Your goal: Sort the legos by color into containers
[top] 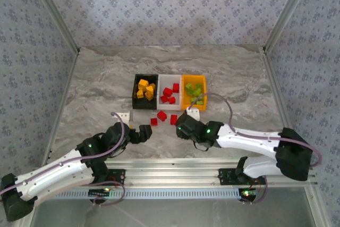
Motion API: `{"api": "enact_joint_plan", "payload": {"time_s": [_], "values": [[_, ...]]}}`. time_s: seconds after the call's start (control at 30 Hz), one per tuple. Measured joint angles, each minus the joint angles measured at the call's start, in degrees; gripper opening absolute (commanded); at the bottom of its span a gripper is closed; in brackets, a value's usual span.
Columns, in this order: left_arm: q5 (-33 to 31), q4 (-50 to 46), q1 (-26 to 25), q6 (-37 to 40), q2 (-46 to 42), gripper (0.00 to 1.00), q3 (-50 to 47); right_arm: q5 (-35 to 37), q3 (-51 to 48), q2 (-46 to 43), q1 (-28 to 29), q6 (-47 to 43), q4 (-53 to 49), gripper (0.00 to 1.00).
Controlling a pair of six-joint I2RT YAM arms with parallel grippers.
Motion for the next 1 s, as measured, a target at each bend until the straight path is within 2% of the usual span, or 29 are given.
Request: {"api": "enact_joint_plan", "payload": {"time_s": [0.1, 0.2, 0.37, 0.53, 0.6, 0.67, 0.73, 0.9, 1.0], "values": [[-0.4, -0.3, 0.0, -0.3, -0.7, 0.99, -0.3, -1.6, 6.1, 0.7, -3.4, -4.0, -1.1, 0.41], [-0.7, -0.3, 0.0, -0.3, -1.0, 0.99, -0.3, -3.3, 13.1, 5.2, -7.0, -7.5, -0.3, 0.42], [-0.9, -0.5, 0.0, -0.3, -0.8, 0.99, -0.3, -5.6, 24.9, 19.2, -13.3, -12.1, 1.7, 0.43], [-1.5, -0.4, 0.0, -0.3, 0.7, 0.99, -0.3, -5.6, 36.8, 32.0, -16.0, -15.1, 0.5, 0.44], [-1.7, -0.2, 0.0, 0.0, 1.9, 0.99, -0.3, -5.6, 39.9, 35.3, -16.7, -15.4, 0.1, 0.51], [-1.7, 0.2, 0.0, 0.6, 4.1, 0.99, -0.3, -5.6, 41.7, 37.3, -17.6, -15.5, -0.1, 0.67], [-1.7, 0.9, 0.0, 1.3, 6.3, 0.99, -0.3, -6.0, 42.6, 38.3, -18.5, -15.8, -0.1, 0.77], [-1.1, 2.6, 0.8, 4.0, 13.1, 0.99, 0.0, -6.5, 42.4, 37.4, -19.5, -15.9, 0.8, 0.81], [0.4, 4.9, 2.6, 6.3, 17.7, 1.0, 1.2, -6.7, 39.1, 33.1, -18.6, -15.9, 2.5, 0.82]]}}
